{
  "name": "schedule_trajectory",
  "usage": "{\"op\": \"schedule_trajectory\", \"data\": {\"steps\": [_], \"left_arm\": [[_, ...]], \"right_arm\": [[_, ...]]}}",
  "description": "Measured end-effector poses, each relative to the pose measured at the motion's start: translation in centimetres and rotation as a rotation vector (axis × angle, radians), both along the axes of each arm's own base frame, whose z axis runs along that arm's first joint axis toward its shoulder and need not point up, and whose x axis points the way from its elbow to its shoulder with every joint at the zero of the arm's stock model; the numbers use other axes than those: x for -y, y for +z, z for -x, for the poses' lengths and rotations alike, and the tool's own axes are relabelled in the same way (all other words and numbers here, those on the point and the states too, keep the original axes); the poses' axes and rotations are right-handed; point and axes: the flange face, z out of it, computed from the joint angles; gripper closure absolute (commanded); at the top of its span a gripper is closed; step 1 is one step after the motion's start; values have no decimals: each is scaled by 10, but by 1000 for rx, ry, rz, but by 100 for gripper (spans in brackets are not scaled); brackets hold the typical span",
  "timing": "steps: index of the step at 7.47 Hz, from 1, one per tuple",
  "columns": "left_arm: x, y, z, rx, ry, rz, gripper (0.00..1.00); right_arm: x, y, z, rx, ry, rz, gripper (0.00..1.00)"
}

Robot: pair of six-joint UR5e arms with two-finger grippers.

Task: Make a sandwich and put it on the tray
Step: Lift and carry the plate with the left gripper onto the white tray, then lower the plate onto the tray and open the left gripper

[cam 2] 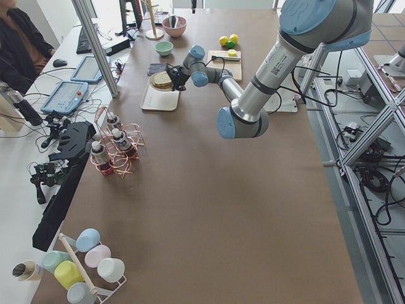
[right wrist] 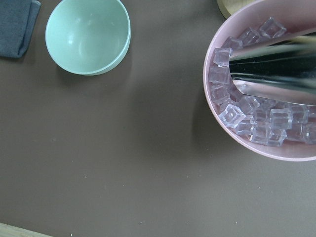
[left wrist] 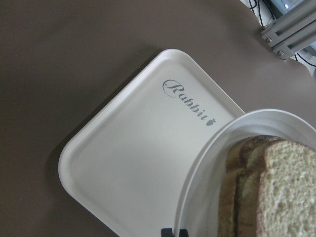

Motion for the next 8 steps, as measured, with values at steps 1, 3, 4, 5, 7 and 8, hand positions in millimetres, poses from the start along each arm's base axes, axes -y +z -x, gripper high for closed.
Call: {"op": "schedule_trajectory", "data": {"steps": [1,3,4,5,7,8], "left_arm": [[11,11,-4,18,2,-8,100],[22,23,-11,31,1,-13,100],[26,26,-13,36,0,-12,100],[29,32,-16,41,0,-12,100],[32,41,-20,48,7,-22,100],[31,43,-23,50,10,-24,100]], "right_arm": [[0,0,0,0,0,0,0],[0,0,0,1,1,1,0],[0,1,0,0,1,2,0],[0,1,0,-1,1,3,0],[1,1,0,-1,2,2,0],[2,1,0,-2,2,2,0]]}}
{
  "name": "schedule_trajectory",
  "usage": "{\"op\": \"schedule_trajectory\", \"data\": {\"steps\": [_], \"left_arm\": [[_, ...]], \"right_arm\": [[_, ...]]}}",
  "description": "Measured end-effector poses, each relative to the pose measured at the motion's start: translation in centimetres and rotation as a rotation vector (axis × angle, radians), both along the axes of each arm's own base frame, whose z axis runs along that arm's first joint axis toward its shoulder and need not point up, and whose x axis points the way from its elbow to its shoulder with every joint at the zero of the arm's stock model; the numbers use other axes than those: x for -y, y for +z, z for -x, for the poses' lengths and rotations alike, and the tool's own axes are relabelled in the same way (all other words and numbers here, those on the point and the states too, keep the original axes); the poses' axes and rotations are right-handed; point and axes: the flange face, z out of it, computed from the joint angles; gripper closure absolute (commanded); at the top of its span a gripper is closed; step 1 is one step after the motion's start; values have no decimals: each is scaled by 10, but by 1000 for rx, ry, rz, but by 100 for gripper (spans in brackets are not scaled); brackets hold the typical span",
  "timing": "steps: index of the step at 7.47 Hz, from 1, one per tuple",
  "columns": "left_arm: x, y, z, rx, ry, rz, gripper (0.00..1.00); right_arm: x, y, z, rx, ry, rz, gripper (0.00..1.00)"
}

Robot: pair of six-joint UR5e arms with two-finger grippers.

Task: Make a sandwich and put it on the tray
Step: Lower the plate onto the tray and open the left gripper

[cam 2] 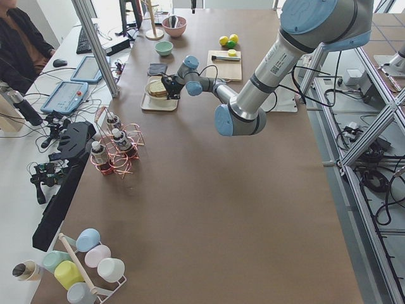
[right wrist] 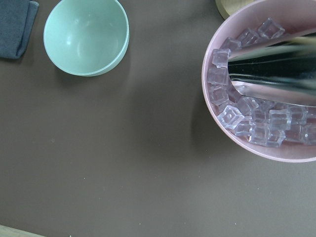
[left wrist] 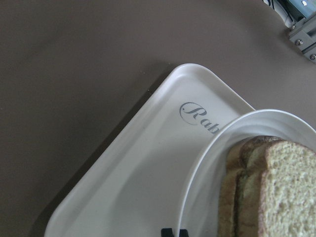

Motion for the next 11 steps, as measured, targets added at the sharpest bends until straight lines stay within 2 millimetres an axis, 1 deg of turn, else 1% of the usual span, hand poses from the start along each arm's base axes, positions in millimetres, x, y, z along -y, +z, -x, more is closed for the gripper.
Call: {"op": "schedule_trajectory", "data": {"steps": [1,2,3,5,6,8,9,10,11], "left_arm": [[-2,1,-2,1,3,-1,100],[-3,0,-3,0,6,-2,67],[-3,-1,-4,-1,6,-4,63],[-4,2,-5,7,6,-8,59],[-4,3,-5,9,7,-10,56],[-2,1,-2,11,9,-19,55],[4,-2,6,16,13,-34,55],[13,-10,20,8,17,-51,27],[20,-20,35,-10,24,-60,2]], "right_arm": [[1,0,0,-1,0,0,0],[1,1,0,-2,1,0,0],[2,1,0,-2,1,0,0],[3,0,0,-2,1,0,0],[3,0,1,-1,0,1,0],[4,0,0,1,0,1,0],[4,0,0,2,1,1,0],[4,0,-1,2,3,2,0],[5,0,-2,4,3,2,0]]}}
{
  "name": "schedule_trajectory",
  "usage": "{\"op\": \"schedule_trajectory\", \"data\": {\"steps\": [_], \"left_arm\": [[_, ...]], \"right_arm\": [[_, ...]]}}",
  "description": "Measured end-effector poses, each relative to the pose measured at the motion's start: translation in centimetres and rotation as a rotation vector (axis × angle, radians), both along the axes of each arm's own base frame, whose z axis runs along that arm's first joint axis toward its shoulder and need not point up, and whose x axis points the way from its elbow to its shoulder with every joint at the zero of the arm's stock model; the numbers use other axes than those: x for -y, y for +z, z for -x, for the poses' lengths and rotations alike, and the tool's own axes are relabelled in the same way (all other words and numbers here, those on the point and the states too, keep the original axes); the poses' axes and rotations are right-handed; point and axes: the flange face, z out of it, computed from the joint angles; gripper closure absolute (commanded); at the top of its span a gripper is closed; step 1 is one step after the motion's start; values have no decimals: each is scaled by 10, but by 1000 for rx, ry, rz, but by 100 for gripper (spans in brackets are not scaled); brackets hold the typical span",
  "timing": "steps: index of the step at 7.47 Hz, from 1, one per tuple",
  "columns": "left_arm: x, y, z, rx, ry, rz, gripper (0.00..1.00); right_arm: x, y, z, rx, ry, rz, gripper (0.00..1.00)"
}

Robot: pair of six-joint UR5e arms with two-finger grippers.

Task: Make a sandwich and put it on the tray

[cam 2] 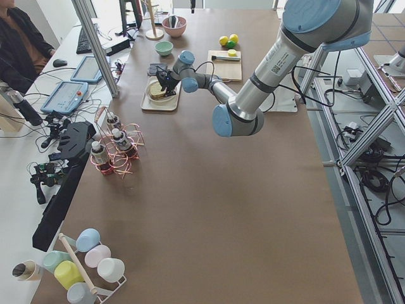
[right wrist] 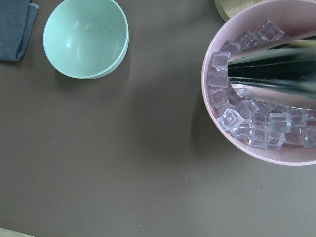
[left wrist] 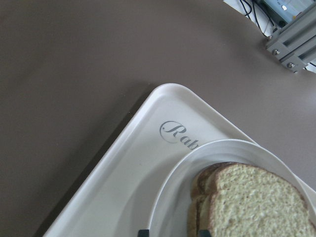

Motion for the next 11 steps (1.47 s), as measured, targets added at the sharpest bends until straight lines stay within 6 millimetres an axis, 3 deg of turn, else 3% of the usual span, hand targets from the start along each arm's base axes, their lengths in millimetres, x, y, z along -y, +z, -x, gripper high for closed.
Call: {"op": "schedule_trajectory", "data": {"steps": [2,3,8,11], "left_arm": [[3,-9,18,-21,21,-11,2],[-3,-3,30,-8,54,-42,2],[-48,-9,149,32,121,-263,2],[-55,-2,171,41,117,-277,2]], "right_arm": [[0,0,-4,5,6,1,0],[0,0,-7,9,11,0,0],[-7,31,-22,-38,49,32,0],[-18,46,-28,-51,64,65,0]]}}
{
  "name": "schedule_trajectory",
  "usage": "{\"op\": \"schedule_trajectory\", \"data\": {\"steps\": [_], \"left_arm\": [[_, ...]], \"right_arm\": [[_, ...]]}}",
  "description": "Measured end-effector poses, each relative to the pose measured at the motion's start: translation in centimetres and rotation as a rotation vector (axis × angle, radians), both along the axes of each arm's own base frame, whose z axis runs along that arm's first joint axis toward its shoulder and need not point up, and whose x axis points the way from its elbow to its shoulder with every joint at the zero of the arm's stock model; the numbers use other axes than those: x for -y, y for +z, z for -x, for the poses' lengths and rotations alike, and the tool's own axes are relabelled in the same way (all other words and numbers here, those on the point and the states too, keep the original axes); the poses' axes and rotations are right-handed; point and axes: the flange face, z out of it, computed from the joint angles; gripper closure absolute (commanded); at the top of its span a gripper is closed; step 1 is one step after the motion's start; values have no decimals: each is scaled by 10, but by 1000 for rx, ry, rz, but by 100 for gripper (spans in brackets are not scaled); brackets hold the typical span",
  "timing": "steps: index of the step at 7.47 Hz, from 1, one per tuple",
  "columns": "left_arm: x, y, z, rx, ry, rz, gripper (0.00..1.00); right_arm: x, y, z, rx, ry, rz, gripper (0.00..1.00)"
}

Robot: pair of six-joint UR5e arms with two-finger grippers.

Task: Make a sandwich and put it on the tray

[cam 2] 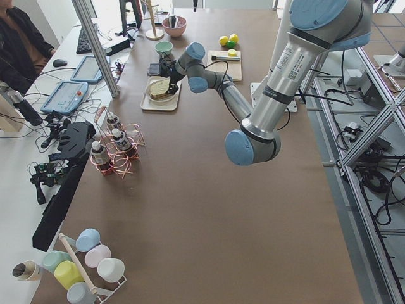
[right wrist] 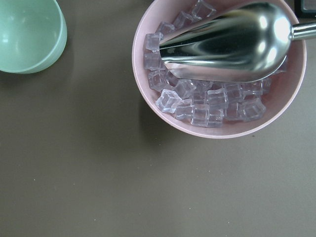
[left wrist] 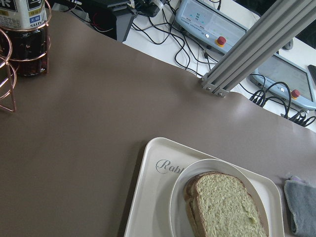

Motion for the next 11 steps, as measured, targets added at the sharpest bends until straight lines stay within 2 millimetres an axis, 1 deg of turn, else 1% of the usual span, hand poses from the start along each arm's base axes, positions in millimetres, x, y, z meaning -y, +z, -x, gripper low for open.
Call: {"op": "schedule_trajectory", "data": {"steps": [1,2,3,6,7,9,11], "left_arm": [[-3,7,3,6,9,8,2],[-6,20,10,10,40,29,2],[-3,35,33,10,94,52,2],[18,88,155,108,321,9,2],[20,111,187,155,376,-20,2],[15,170,254,250,447,-85,2],[10,227,335,341,509,-116,2]], "right_arm": [[-6,4,-4,-2,6,9,0],[-12,8,-10,-3,18,17,0],[-15,9,-16,-3,29,18,0],[-17,7,-21,-3,35,12,0],[-17,7,-20,-4,32,15,0],[-13,6,-15,-14,23,12,0],[-13,7,-13,-31,21,11,0]]}}
